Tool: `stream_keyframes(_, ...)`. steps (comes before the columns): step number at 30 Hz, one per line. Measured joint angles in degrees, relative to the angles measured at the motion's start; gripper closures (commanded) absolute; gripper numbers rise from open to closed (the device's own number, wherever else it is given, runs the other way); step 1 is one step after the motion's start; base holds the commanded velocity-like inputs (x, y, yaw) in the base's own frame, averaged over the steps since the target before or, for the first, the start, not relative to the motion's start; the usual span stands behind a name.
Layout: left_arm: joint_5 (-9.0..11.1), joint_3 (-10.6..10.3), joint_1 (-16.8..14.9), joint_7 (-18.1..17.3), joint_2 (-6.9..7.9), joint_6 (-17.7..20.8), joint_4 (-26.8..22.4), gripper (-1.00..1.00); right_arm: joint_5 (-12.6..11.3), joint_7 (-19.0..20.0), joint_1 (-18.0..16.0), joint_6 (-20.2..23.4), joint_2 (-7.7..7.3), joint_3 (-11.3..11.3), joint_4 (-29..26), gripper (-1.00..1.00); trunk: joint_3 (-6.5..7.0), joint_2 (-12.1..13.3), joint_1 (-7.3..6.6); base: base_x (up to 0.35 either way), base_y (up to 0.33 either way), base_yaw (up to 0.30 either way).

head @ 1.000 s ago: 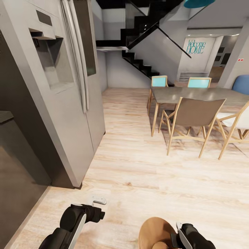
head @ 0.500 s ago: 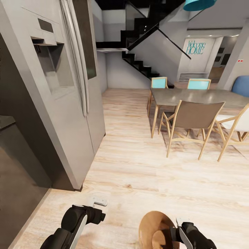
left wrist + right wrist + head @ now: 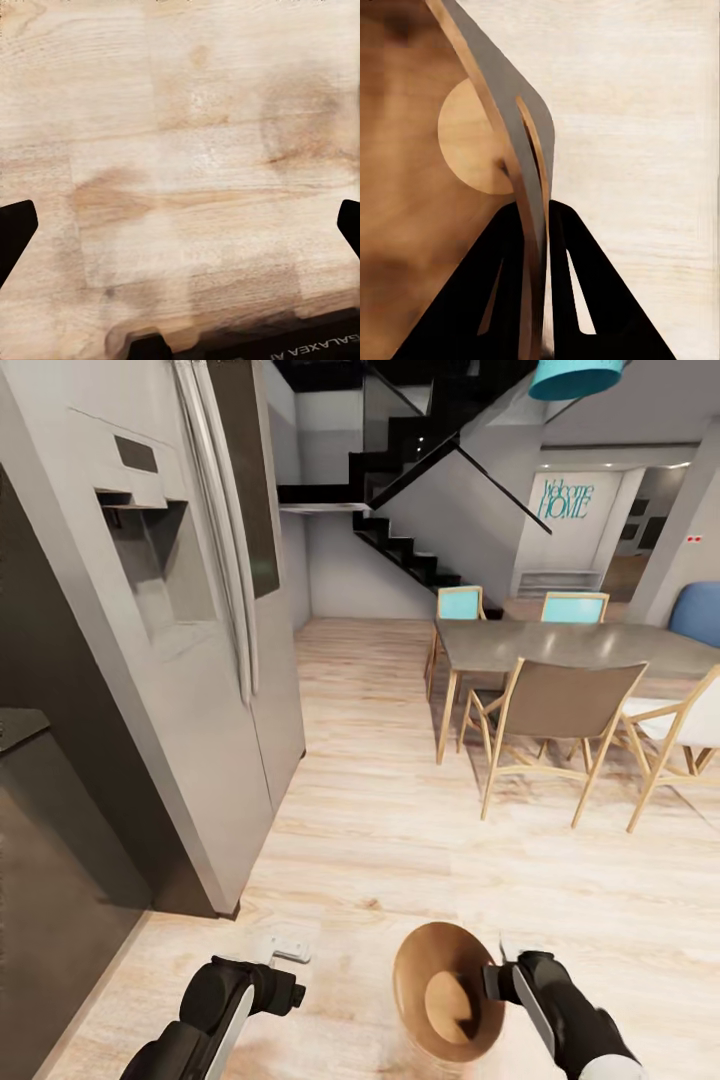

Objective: Put the three can of soda from the living room inside the tash can in the kitchen.

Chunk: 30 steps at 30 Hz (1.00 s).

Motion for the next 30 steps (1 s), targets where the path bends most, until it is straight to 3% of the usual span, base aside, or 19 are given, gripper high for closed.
stream_keyframes(9, 0.26, 0.01, -0.29, 0.11, -0.16, 0.00, 0.03, -1.00, 0.44, -0.39, -0.61, 18.64, 0.27, 0.24, -18.04, 1.00, 1.62, 3.61, -1.98, 0.000, 0.000, 0.000)
stream_keyframes(15, 0.29, 0.02, -0.38, 0.09, -0.47, 0.00, 0.04, -1.00, 0.76, -0.45, -0.93, 22.34, 0.11, 0.30, -22.80, 1.00, 2.70, 6.01, -3.30, 0.000, 0.000, 0.000)
stream_keyframes(30, 0.29, 0.02, -0.42, 0.11, -0.94, 0.00, 0.57, -1.00, 0.89, -0.48, -0.99, 22.34, -0.11, 0.22, -24.07, 1.00, 5.39, 12.03, -6.59, 0.000, 0.000, 0.000)
